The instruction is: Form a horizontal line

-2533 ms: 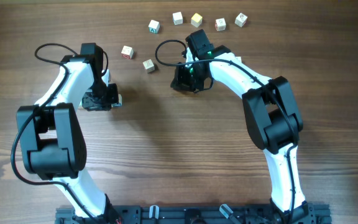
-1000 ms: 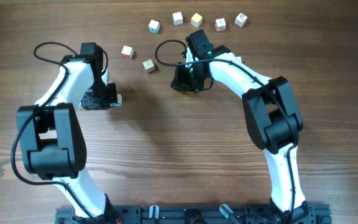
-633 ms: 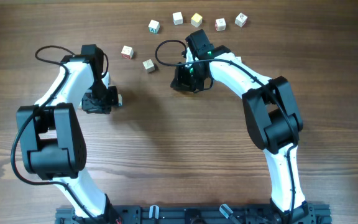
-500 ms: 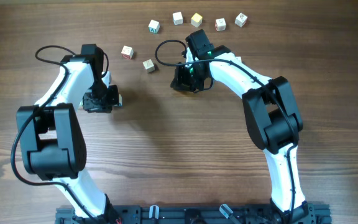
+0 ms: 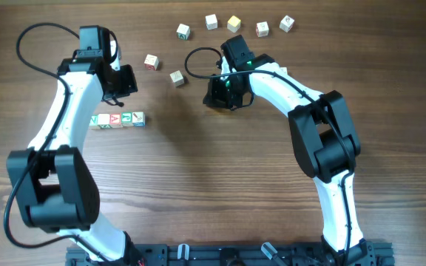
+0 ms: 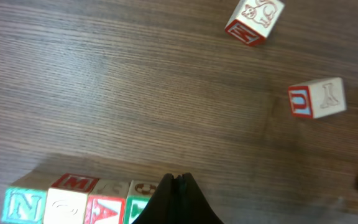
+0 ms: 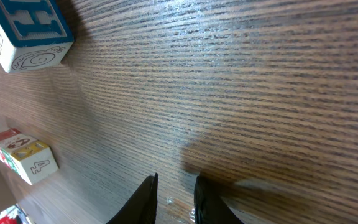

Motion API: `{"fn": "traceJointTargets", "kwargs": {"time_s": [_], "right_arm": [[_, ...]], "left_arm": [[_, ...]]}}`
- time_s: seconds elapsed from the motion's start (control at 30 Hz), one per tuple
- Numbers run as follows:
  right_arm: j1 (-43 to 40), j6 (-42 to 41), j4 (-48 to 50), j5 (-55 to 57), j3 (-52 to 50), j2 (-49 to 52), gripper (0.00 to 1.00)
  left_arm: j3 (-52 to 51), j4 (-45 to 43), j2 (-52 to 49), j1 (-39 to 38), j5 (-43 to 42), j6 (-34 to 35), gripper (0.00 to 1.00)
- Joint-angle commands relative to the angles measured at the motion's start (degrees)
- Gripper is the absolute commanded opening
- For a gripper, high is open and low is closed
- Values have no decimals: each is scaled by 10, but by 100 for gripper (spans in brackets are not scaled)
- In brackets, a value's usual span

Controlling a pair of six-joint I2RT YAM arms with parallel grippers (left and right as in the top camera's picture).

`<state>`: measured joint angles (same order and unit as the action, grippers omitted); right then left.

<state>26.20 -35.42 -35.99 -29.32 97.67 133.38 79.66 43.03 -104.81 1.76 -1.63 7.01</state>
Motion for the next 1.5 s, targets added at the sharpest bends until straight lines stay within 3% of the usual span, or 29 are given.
{"fn": "traceJointTargets", "kwargs": {"time_s": [0.0, 0.33, 0.7, 1.47], "right_arm": [[-3, 8, -16, 98, -25, 40, 22], [-3, 9, -16, 98, -25, 40, 23], [-3, 9, -16, 98, -25, 40, 23], [-3, 8, -16, 98, -25, 40, 23]], "left_arm": [[3, -6, -39, 1, -8, 12, 4], [2, -6, -100, 1, -7, 12, 4], [2, 46, -100, 1, 33, 12, 4], [2, 45, -100, 19, 32, 25, 4]]}}
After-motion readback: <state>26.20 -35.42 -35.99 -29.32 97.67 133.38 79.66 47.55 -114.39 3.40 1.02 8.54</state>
